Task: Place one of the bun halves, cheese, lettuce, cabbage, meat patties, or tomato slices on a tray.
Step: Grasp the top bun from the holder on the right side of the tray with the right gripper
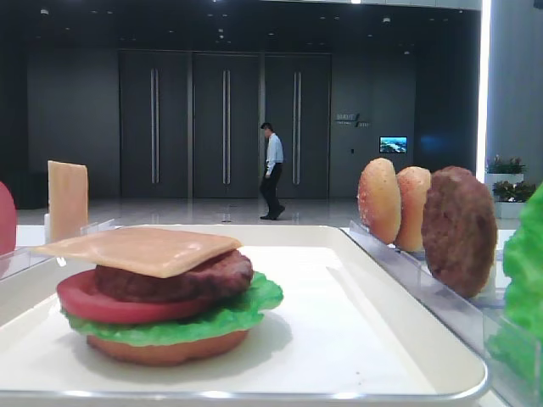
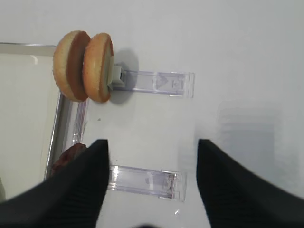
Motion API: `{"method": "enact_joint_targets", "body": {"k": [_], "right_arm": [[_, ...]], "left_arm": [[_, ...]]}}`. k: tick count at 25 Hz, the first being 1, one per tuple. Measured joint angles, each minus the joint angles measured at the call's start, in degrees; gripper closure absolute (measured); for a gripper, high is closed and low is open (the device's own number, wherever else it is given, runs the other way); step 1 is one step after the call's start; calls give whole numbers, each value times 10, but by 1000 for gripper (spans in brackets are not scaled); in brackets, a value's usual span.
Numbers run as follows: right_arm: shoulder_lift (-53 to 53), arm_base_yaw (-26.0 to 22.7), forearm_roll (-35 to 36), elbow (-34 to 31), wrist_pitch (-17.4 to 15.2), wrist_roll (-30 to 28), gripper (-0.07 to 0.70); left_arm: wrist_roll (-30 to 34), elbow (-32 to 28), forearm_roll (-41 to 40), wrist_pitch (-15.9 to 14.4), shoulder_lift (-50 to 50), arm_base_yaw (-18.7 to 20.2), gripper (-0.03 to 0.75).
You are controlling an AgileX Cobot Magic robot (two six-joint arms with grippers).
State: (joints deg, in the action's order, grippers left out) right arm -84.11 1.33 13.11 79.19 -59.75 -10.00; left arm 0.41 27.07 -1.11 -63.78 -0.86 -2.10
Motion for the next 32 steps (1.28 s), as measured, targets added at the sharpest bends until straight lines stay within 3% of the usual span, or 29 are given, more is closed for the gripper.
{"method": "enact_joint_targets", "body": {"k": [8,32], "right_arm": [[-54,0,0,63,-12,-3,207],[-68,0,0,64,-21,-4,206]], "left_arm": [[0,0,0,0,0,0,307],[0,0,0,0,0,0,307]]}}
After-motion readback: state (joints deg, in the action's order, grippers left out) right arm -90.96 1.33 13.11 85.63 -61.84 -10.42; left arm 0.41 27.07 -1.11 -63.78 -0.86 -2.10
